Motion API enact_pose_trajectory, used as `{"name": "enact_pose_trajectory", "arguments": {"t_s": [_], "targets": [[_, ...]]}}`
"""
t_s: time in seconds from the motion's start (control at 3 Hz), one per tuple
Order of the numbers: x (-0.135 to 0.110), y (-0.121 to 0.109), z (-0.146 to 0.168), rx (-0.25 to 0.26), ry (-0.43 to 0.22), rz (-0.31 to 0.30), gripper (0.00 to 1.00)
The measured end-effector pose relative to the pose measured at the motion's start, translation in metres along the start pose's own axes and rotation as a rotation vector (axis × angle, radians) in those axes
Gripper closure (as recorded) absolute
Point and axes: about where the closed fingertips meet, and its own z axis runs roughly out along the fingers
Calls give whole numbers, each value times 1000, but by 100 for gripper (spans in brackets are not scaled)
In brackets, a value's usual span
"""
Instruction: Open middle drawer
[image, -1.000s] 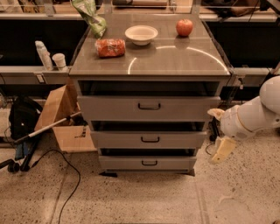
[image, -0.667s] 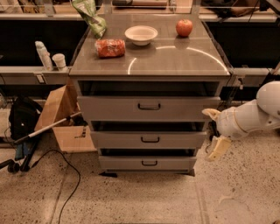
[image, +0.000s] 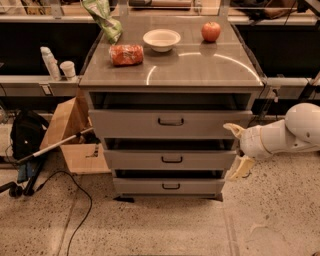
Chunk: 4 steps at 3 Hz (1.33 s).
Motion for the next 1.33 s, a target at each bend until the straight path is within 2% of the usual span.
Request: {"name": "enact_pose_trajectory", "arguments": {"t_s": [0.33,0.67,1.33], "targets": [[0,0,0,0,0,0,0],[8,10,8,5,15,5,0],[24,35,29,15,-122,56,0]]}}
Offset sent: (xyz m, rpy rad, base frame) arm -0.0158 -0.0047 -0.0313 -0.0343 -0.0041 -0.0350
